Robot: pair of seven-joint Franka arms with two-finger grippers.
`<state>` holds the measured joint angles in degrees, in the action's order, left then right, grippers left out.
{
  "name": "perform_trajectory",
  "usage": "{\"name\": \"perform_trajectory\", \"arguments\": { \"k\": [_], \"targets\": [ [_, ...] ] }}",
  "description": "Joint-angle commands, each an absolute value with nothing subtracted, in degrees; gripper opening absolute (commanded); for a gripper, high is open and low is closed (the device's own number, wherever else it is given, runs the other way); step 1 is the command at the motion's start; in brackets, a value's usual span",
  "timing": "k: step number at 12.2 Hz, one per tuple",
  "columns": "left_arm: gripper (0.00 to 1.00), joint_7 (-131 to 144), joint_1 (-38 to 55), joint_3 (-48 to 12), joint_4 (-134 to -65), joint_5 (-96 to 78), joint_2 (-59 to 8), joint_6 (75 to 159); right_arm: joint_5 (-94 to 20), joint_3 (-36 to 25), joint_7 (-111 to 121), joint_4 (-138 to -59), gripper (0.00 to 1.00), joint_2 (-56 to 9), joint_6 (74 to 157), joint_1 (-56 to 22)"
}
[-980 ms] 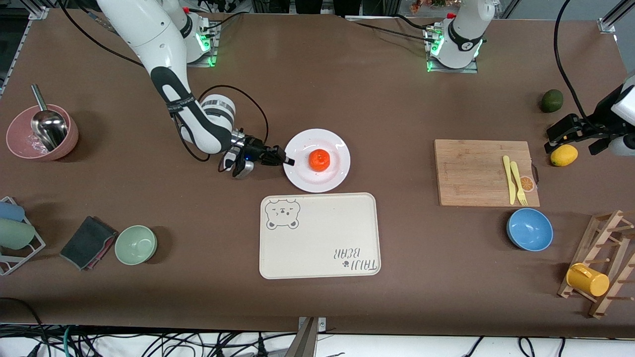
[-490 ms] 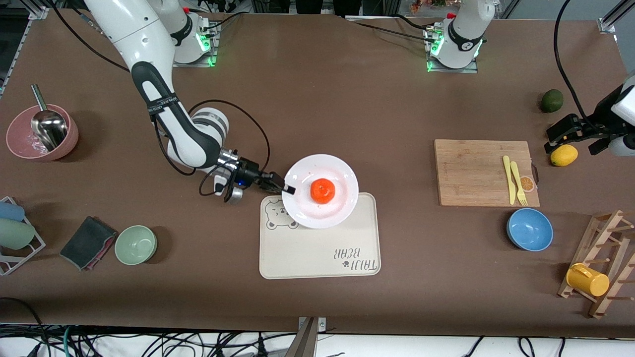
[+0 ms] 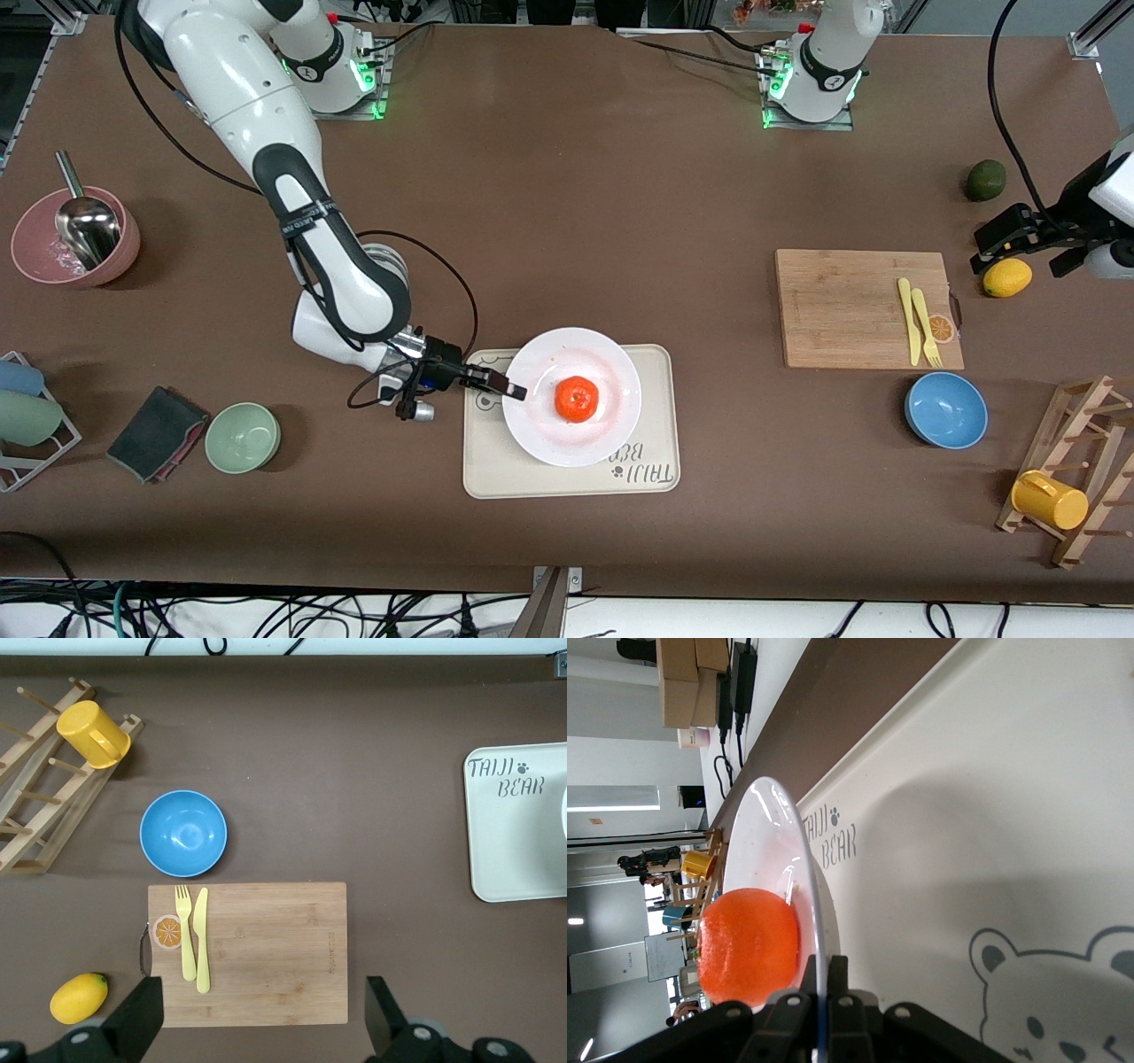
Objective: Place orange and plate with both arms
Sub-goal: 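Slide the plate with the orange onto the bear tray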
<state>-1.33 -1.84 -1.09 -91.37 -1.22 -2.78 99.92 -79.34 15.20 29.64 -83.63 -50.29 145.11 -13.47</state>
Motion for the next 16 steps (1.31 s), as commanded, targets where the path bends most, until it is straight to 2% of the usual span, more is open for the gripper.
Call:
{"name": "perform_trajectory", "arguments": {
  "k": [1,8,9,13,16],
  "targets": [
    [1.0,-2.29,-1.67,-0.97,-90.7,-2.02,-2.99,99.4,-73.86,14.86,27.77,-77.18,0.0,-55.53,146.86,-14.41],
    [1.0,-2.37,-1.67,-0.97,-90.7,-2.02,-2.99,99.32,-72.07,14.68,28.73,-77.25,0.0,-56.51,148.27,-15.03],
    [1.0,-2.29,-1.58,-0.97,-90.7,-2.02,-2.99,99.32,-72.16,14.68,28.83,-77.26,0.12,-56.43,148.18,-14.51],
    [1.0,-2.37,-1.58,-0.97,-90.7,-2.02,-2.99,99.32,-72.16,14.59,28.92,-78.31,1.0,-56.16,148.27,-14.41],
    [1.0,-2.29,-1.58,-0.97,-90.79,-2.02,-2.99,99.23,-68.15,12.4,29.71,-80.5,1.0,-53.89,147.31,-14.5]
  ]
}}
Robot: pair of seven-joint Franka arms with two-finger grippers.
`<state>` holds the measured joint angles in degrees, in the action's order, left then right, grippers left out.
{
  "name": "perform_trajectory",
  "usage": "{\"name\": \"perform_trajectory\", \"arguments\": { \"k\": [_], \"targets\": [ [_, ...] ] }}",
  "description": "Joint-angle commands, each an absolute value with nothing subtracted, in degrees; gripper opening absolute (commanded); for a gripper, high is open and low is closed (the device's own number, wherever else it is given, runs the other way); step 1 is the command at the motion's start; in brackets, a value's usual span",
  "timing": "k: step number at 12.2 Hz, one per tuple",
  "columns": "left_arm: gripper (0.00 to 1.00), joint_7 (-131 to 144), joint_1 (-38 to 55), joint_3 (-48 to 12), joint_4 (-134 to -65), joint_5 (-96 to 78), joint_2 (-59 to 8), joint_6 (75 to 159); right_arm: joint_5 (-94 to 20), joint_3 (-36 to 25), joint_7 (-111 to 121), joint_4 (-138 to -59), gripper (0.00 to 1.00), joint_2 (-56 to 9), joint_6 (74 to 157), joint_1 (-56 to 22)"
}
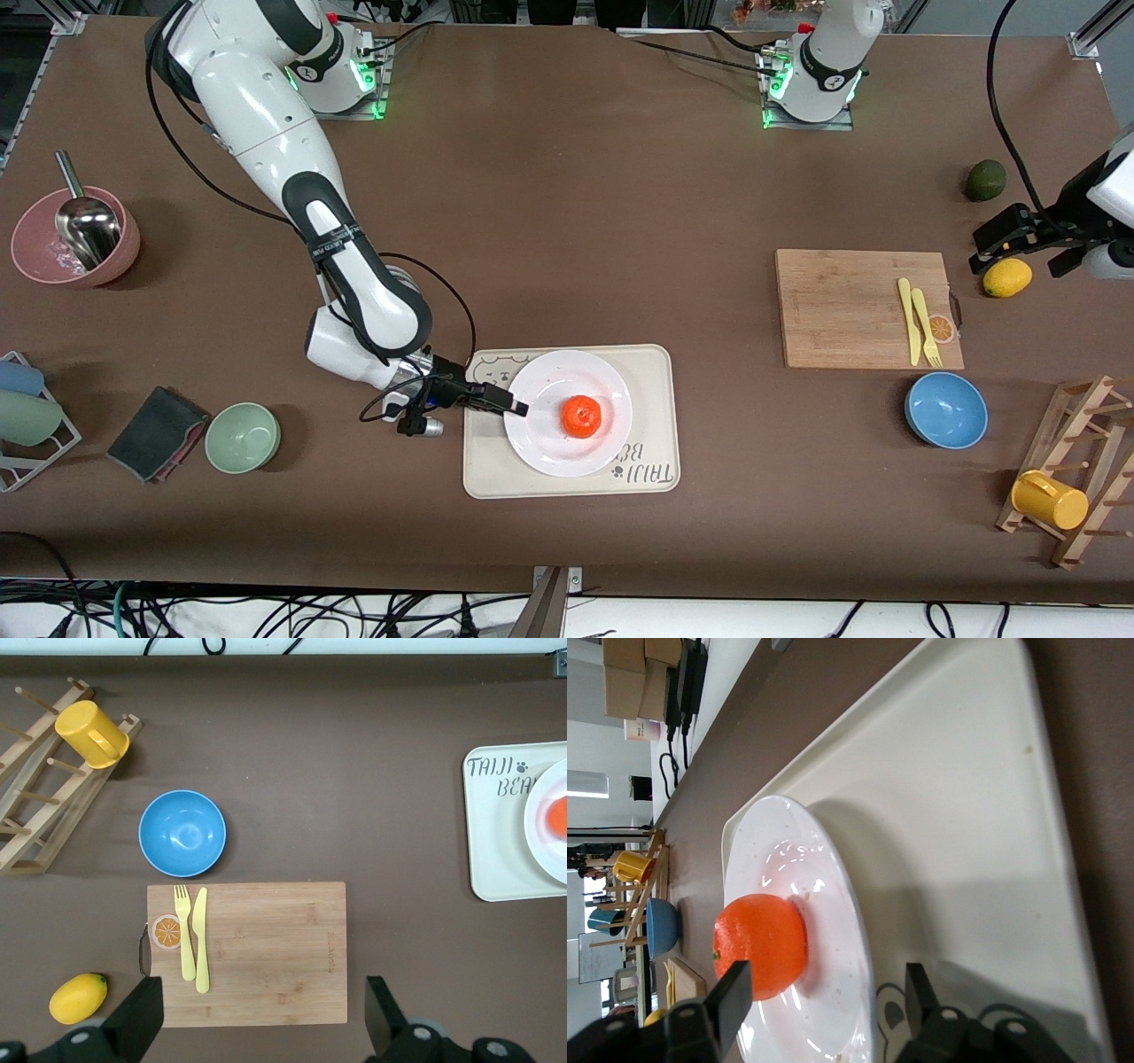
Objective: Place orange and plate with both arms
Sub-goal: 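Open the right gripper and pull it away from the plate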
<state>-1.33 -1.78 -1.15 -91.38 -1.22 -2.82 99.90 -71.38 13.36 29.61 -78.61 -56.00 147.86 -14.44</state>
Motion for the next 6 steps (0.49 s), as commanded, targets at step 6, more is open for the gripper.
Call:
{"name": "perform_trajectory", "arguments": {
  "k": [6],
  "targets": [
    [1.0,-2.37,-1.58,-1.05,-90.79,-2.02,-2.99,99.23,-42.33,2.22,21.2,-84.56,1.0,-40.36,122.67,-14.51]
  ]
}}
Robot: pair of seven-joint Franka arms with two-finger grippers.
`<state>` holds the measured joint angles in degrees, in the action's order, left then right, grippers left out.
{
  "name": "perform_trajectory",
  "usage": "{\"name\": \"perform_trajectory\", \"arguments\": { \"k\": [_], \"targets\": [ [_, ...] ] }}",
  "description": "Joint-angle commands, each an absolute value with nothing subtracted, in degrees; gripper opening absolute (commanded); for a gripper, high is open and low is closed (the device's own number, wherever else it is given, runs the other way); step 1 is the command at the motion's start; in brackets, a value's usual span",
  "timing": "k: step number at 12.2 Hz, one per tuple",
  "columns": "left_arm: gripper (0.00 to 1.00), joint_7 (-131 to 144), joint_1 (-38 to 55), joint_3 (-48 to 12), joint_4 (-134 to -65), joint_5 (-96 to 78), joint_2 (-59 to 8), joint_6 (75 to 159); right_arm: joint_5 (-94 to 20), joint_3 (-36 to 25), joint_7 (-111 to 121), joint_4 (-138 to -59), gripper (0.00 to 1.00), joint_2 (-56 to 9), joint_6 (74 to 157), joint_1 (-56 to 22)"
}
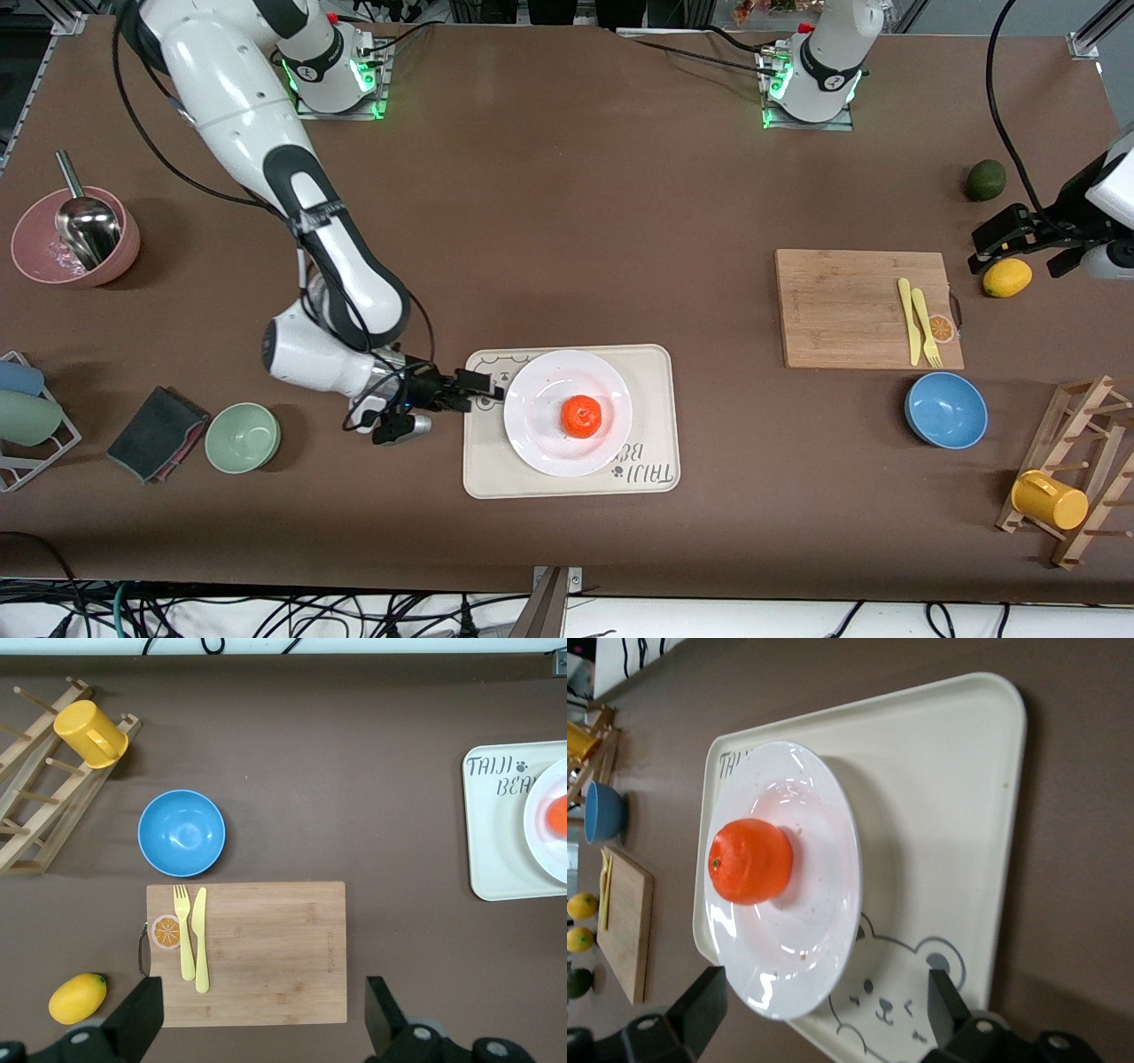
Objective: Place orange and plate with both arms
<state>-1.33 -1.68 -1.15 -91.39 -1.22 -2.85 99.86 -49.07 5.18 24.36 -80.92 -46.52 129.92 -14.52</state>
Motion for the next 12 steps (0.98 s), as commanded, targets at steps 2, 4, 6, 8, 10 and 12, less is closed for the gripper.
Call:
{"name": "perform_trajectory", "arguments": {
  "k": [2,4,6,8,10,12],
  "targets": [
    [1.0,-2.29,-1.5,-1.05,-90.79,-2.02,-3.08,99.23,-37.98,-1.74,20.83,-84.11,1.0,-36.93,113.25,-13.98],
    [1.0,-2.37,-1.49,-1.05,-90.79,-2.02,-3.08,99.23,-33.34,-7.01,20.65,-84.11,1.0,-33.59,106.72,-14.06],
    [1.0,-2.29,-1.49,-1.05,-90.79,-2.02,-3.08,99.23,-27.53,-10.88,20.57,-84.2,1.0,-29.9,101.71,-14.06],
    [1.0,-2.37,-1.58,-1.05,-90.79,-2.02,-3.08,99.23,-21.92,-13.18,20.39,-84.37,1.0,-25.69,97.05,-14.15],
    [1.0,-2.29,-1.58,-1.14,-90.79,-2.02,-3.08,99.23,-14.97,-13.18,16.56,-84.81,1.0,-20.51,92.92,-14.24],
    [1.0,-2.29,-1.58,-1.14,-90.79,-2.02,-3.08,99.23,-9.87,-13.01,12.85,-84.81,1.0,-15.93,89.49,-14.94]
  ]
}}
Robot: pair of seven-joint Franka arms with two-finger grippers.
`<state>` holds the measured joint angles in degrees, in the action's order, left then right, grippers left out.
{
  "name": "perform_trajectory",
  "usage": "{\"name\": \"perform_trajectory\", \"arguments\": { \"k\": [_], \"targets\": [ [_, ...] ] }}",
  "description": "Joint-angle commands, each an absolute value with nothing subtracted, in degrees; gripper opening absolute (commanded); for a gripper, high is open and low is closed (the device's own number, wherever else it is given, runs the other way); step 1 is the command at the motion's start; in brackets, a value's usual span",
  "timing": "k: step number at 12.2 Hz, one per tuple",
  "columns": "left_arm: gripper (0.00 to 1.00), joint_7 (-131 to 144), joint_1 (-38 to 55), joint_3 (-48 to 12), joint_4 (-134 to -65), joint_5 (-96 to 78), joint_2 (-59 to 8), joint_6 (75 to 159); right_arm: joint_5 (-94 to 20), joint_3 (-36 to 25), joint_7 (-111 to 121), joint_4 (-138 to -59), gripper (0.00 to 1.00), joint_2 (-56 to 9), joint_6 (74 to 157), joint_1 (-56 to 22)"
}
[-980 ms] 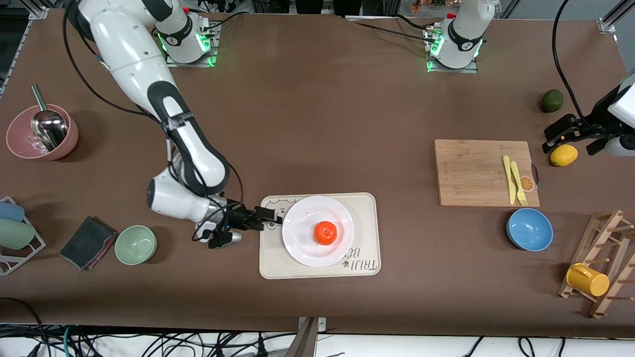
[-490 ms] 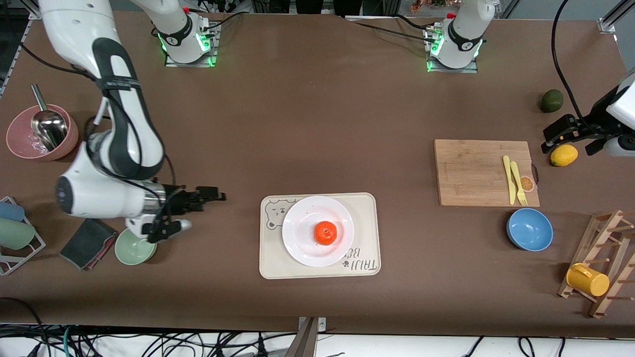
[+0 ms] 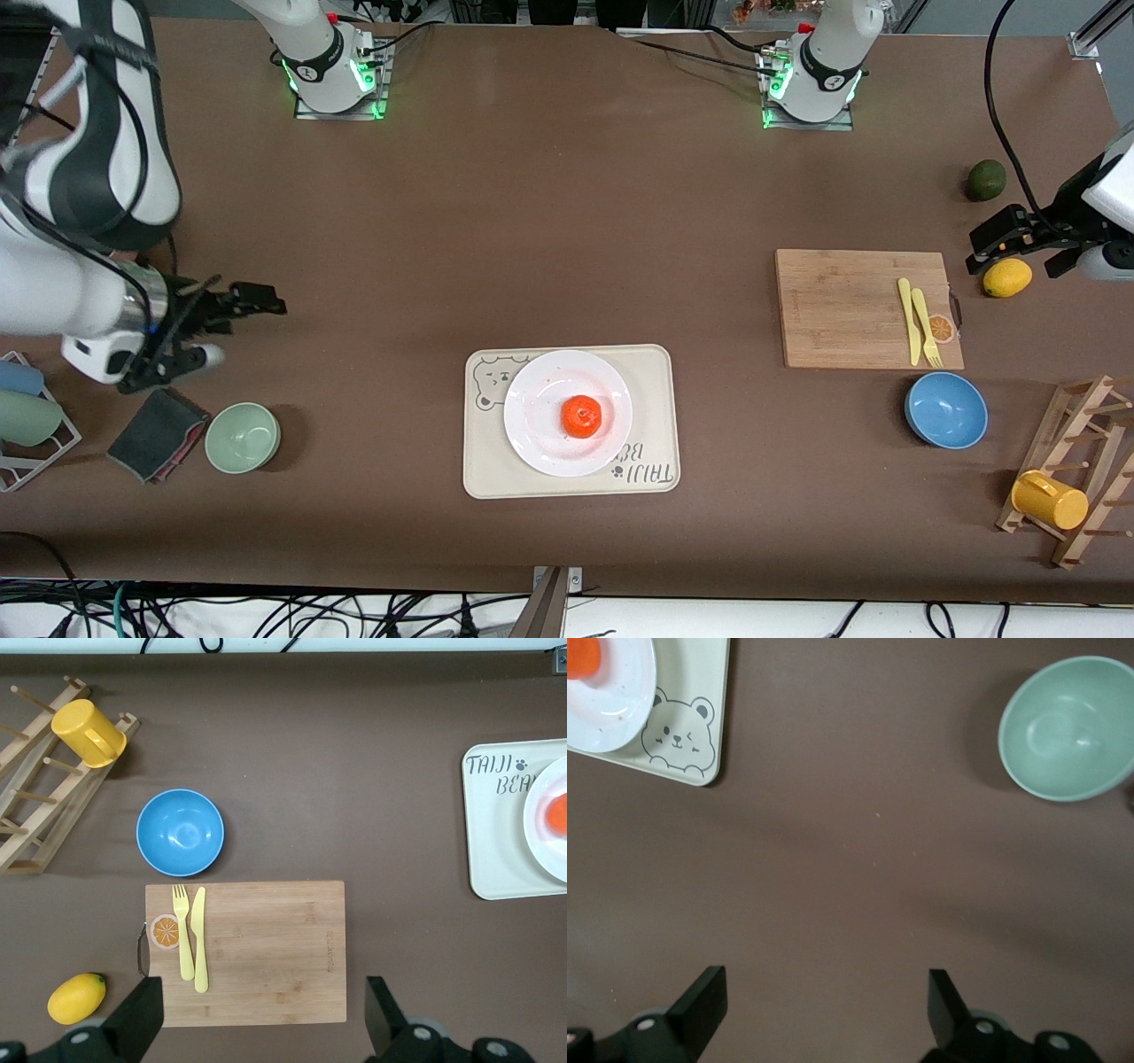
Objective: Place orange and plate with both arms
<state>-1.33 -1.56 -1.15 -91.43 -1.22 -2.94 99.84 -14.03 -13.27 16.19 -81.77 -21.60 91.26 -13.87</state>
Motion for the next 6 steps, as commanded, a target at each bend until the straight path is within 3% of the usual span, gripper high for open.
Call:
{"name": "perform_trajectory", "arguments": {
  "k": [1,5,6],
  "targets": [
    [1.0,-2.37,-1.58,-1.14,-90.79,-2.02,-2.99,99.14,-8.54,-13.01,11.44,-85.34,1.0,-13.73,88.34,-15.12],
    [1.0,-2.29,-1.58,-1.14,-90.79,-2.02,-3.08,99.14,-2.47,-10.2,5.28,-96.57,1.0,-0.47,90.34,-13.46],
    [1.0,-2.29,-1.58,-1.14,-90.79,-2.02,-3.08,99.14,-1.33,-6.45,3.79,-98.42,1.0,1.47,90.87,-9.79]
  ]
}}
